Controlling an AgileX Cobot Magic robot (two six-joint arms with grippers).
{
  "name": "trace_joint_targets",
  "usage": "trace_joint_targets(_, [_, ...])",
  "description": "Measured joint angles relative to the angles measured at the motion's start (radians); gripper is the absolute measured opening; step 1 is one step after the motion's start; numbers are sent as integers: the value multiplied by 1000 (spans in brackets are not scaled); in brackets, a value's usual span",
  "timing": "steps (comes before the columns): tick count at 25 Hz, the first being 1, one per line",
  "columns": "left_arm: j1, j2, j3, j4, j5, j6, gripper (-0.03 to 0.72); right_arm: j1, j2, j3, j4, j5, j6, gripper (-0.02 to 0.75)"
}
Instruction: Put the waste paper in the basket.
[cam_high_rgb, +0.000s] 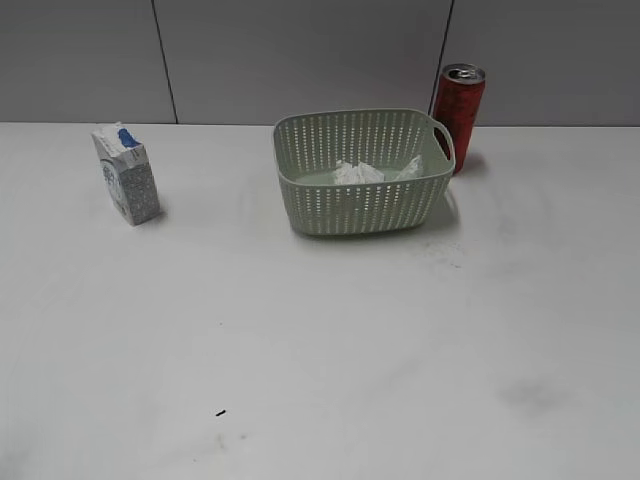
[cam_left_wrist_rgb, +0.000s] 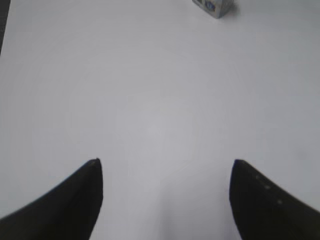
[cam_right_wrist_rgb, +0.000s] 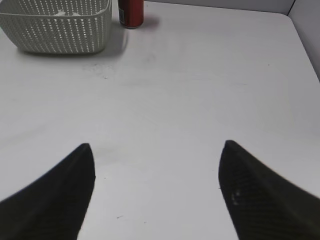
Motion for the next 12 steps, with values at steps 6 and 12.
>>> trace_joint_targets(6, [0, -226, 86, 6, 28, 0, 573, 0, 0, 0, 18, 0, 0, 586])
trace_joint_targets(12, [0, -445, 93, -4, 33, 0, 571, 0, 0, 0, 46, 0, 0, 586])
